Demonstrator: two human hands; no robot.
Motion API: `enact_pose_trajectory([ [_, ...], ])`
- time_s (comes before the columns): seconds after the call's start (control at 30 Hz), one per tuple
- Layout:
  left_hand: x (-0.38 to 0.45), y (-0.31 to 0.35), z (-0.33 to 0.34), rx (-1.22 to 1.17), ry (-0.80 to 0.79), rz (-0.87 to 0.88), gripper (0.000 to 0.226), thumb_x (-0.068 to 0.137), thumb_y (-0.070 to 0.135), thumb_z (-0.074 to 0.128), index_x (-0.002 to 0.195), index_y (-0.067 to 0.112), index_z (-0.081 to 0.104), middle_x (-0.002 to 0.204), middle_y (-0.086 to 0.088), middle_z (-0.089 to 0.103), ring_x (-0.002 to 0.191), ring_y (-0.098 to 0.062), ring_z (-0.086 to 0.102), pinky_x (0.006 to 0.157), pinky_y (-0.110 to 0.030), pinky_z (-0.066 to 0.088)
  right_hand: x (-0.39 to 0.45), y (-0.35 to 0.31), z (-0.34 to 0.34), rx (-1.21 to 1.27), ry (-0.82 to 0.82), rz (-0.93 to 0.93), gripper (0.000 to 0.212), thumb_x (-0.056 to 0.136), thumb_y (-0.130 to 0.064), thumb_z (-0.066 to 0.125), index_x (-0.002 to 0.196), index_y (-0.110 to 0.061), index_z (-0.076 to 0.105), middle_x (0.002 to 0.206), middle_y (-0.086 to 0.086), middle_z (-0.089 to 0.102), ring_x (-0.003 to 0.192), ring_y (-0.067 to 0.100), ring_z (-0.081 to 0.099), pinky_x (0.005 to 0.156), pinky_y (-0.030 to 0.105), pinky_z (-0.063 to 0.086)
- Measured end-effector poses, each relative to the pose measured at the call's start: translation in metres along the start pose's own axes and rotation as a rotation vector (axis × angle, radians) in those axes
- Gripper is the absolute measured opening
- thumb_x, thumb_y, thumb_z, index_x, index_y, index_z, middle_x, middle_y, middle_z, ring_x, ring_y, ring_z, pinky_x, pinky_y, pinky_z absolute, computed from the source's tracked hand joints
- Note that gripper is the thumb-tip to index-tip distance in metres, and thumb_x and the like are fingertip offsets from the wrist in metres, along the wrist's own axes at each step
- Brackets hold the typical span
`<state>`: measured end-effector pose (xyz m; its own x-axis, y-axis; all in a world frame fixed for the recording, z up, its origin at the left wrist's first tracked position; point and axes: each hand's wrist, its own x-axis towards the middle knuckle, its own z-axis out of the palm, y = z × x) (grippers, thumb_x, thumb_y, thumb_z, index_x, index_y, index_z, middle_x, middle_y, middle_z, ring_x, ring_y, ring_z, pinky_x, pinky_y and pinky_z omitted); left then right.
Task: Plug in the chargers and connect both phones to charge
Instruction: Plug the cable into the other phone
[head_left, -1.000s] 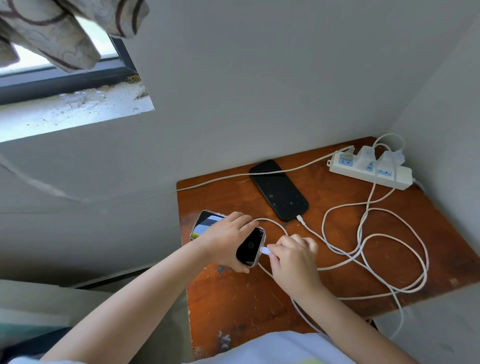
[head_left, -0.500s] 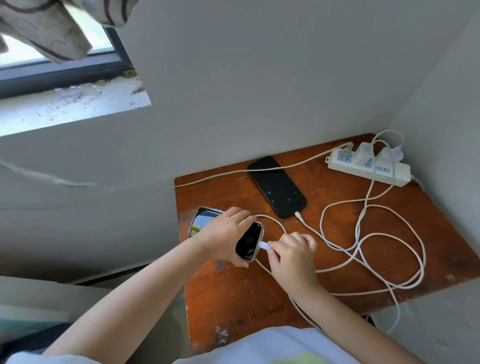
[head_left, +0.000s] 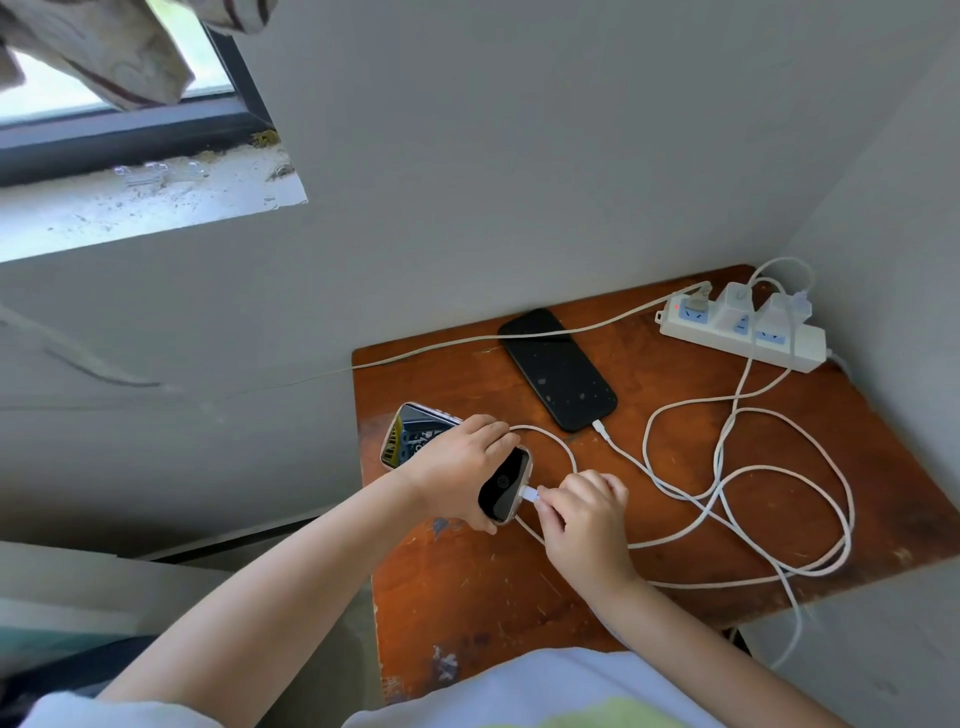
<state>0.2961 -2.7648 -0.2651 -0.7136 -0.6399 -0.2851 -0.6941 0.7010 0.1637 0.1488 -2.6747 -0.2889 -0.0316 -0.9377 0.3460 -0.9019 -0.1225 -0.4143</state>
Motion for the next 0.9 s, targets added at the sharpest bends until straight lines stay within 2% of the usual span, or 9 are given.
enact_pose_trajectory([
  [0.17, 0.004, -0.002, -0.001, 0.034, -0.01, 0.029, 0.093, 0.07, 0.048, 0.069, 0.139, 0.009, 0.021, 0.146, -0.011, 0.031, 0.134, -0.027, 0.021, 0.111, -0.031, 0.018, 0.001, 0.003, 0.001, 0.007, -0.01, 0.024, 0.02, 0.051, -0.001, 0.088, 0.065, -0.008, 0.075, 0.053, 0.004, 0.069, 0.054, 0.02, 0.065, 0.066, 0.042, 0.053],
  [0.33, 0.014, -0.011, -0.006, 0.13, -0.085, 0.084, 0.092, 0.073, 0.046, 0.067, 0.14, 0.008, 0.017, 0.147, -0.013, 0.026, 0.135, -0.029, 0.017, 0.112, -0.034, 0.017, 0.004, 0.016, -0.003, 0.019, -0.058, 0.042, 0.016, 0.056, -0.006, 0.087, 0.063, -0.012, 0.074, 0.056, -0.001, 0.071, 0.057, 0.017, 0.068, 0.07, 0.049, 0.052],
  [0.43, 0.016, -0.023, -0.01, 0.191, -0.148, 0.114, 0.089, 0.076, 0.04, 0.067, 0.141, 0.008, 0.016, 0.149, -0.013, 0.024, 0.137, -0.029, 0.015, 0.113, -0.035, 0.014, 0.006, 0.033, -0.006, 0.016, -0.052, 0.048, 0.007, 0.063, -0.006, 0.079, 0.066, -0.01, 0.074, 0.061, 0.003, 0.073, 0.06, 0.02, 0.069, 0.063, 0.043, 0.055],
  [0.53, 0.016, -0.033, -0.012, 0.269, -0.24, 0.17, 0.088, 0.076, 0.031, 0.069, 0.141, 0.006, 0.014, 0.149, -0.016, 0.022, 0.138, -0.031, 0.014, 0.114, -0.036, 0.014, 0.008, 0.041, -0.006, -0.007, -0.13, 0.011, 0.024, 0.053, 0.003, 0.086, 0.072, -0.008, 0.076, 0.068, 0.005, 0.073, 0.065, 0.023, 0.069, 0.059, 0.037, 0.056],
  [0.63, 0.015, -0.043, -0.014, 0.347, -0.318, 0.226, 0.089, 0.075, 0.026, 0.07, 0.14, 0.004, 0.014, 0.149, -0.018, 0.022, 0.138, -0.033, 0.014, 0.114, -0.038, 0.013, 0.012, 0.039, -0.003, -0.077, -0.221, -0.06, 0.029, 0.048, -0.004, 0.089, 0.072, -0.015, 0.077, 0.076, 0.003, 0.074, 0.073, 0.023, 0.07, 0.062, 0.04, 0.057],
  [0.7, 0.013, -0.049, -0.015, 0.375, -0.344, 0.242, 0.089, 0.074, 0.023, 0.071, 0.14, 0.004, 0.014, 0.149, -0.018, 0.022, 0.138, -0.032, 0.014, 0.114, -0.038, 0.013, 0.015, 0.036, 0.002, -0.139, -0.266, -0.042, 0.028, 0.046, -0.008, 0.09, 0.07, -0.017, 0.077, 0.079, 0.002, 0.075, 0.075, 0.023, 0.071, 0.067, 0.046, 0.056],
  [0.77, 0.012, -0.055, -0.015, 0.398, -0.367, 0.257, 0.089, 0.073, 0.022, 0.071, 0.14, 0.004, 0.015, 0.149, -0.018, 0.023, 0.138, -0.032, 0.015, 0.114, -0.039, 0.013, 0.019, 0.037, 0.006, -0.181, -0.297, 0.044, 0.024, 0.052, -0.009, 0.088, 0.072, -0.015, 0.077, 0.083, 0.003, 0.076, 0.08, 0.025, 0.071, 0.077, 0.054, 0.051],
  [0.83, 0.012, -0.059, -0.016, 0.418, -0.392, 0.267, 0.089, 0.073, 0.021, 0.072, 0.14, 0.005, 0.016, 0.149, -0.018, 0.024, 0.138, -0.032, 0.016, 0.114, -0.04, 0.014, 0.023, 0.042, 0.007, -0.221, -0.316, 0.166, 0.019, 0.071, -0.014, 0.076, 0.09, -0.013, 0.075, 0.101, 0.003, 0.073, 0.099, 0.025, 0.065, 0.095, 0.056, 0.039],
  [0.9, 0.012, -0.06, -0.016, 0.429, -0.416, 0.266, 0.088, 0.073, 0.019, 0.072, 0.14, 0.005, 0.017, 0.149, -0.017, 0.025, 0.138, -0.032, 0.017, 0.114, -0.041, 0.015, 0.026, 0.05, 0.006, -0.281, -0.367, 0.25, 0.027, 0.087, -0.024, 0.058, 0.112, -0.017, 0.065, 0.124, -0.001, 0.062, 0.119, 0.018, 0.051, 0.107, 0.049, 0.026],
])
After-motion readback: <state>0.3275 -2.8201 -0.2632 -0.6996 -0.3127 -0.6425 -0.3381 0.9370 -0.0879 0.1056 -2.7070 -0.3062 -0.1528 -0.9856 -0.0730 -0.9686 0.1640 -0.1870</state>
